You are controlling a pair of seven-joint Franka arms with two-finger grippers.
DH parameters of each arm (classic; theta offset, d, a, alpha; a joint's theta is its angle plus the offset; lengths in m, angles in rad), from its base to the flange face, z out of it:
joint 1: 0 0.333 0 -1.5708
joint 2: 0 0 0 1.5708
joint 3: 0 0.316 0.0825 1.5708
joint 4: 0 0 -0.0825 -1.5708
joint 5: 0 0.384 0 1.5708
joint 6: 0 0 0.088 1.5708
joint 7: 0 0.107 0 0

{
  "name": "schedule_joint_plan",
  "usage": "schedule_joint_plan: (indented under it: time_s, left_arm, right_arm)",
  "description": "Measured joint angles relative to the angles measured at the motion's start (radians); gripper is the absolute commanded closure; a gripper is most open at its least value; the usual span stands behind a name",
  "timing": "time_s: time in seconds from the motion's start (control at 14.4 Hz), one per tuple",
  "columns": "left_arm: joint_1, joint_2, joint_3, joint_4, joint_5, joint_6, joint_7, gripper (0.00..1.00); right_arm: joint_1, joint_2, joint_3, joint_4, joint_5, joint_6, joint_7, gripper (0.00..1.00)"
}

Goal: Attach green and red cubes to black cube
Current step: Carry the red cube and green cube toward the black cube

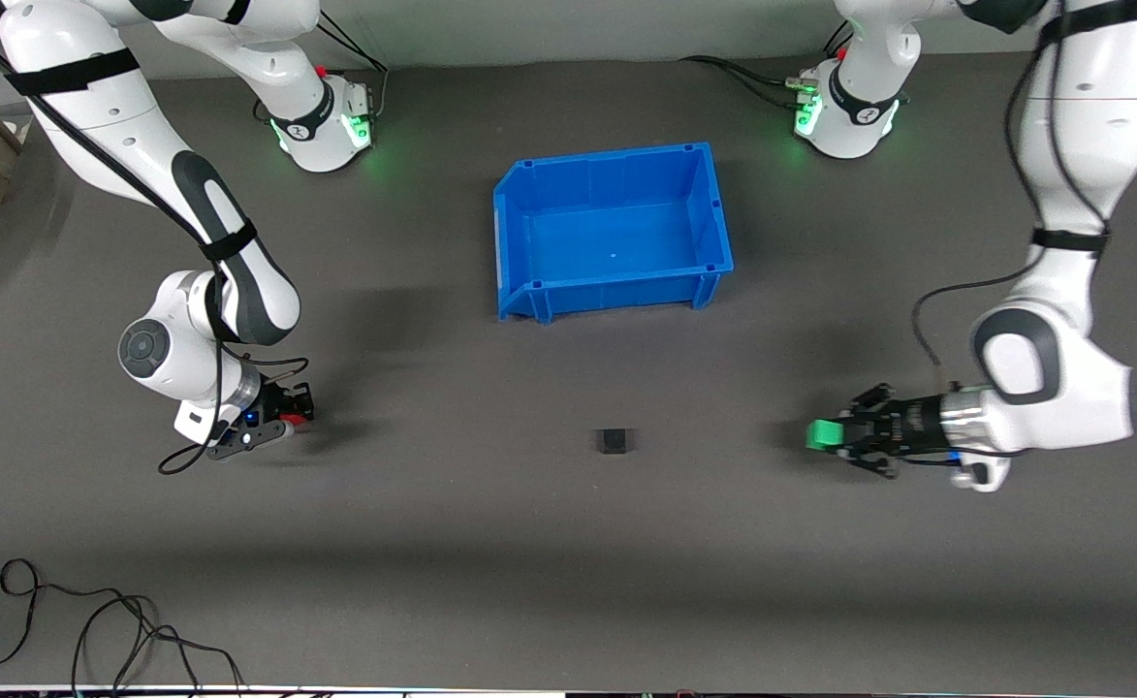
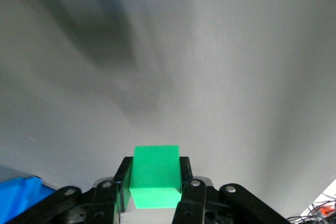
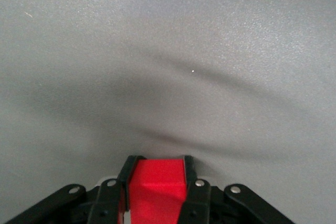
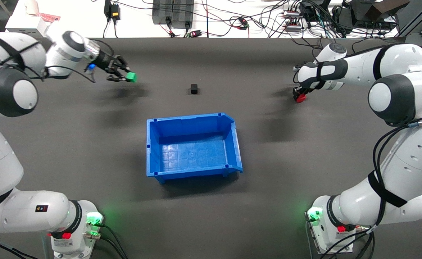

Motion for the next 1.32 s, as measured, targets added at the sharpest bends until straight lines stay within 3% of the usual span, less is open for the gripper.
schedule_joint_plan:
  time_s: [0.14, 0.28, 0.56, 0.69, 1.04, 1.32]
  left_arm:
    - [-0.085, 0.001, -0.001, -0.001, -0.025, 0.064, -0.052, 0.7]
    - [-0.17, 0.006, -0.001, -0.003, -0.029, 0.146, -0.121, 0.7]
    - [-0.278, 0.05, -0.001, 0.004, -0.036, 0.285, -0.233, 0.7]
    - [-0.308, 0.087, 0.0, 0.042, -0.037, 0.302, -0.328, 0.7]
    - [-0.364, 0.154, 0.0, 0.11, -0.036, 0.37, -0.502, 0.7]
    - [-0.411, 0.192, 0.0, 0.115, -0.036, 0.426, -0.543, 0.7]
  right_arm:
    - [0.0, 0.0, 0.0, 0.003, 0.005, 0.0, 0.002, 1.0]
    - [0.0, 0.0, 0.0, 0.005, 0.078, 0.0, 0.006, 1.0]
    - [0.013, 0.0, 0.001, 0.005, 0.442, -0.018, 0.035, 1.0]
    - [0.039, 0.0, 0.001, 0.005, 0.566, -0.02, 0.15, 1.0]
    - [0.21, 0.004, 0.003, 0.048, 0.606, 0.024, 0.696, 1.0]
    - [0.337, 0.066, 0.002, 0.181, 0.607, 0.045, 1.204, 1.0]
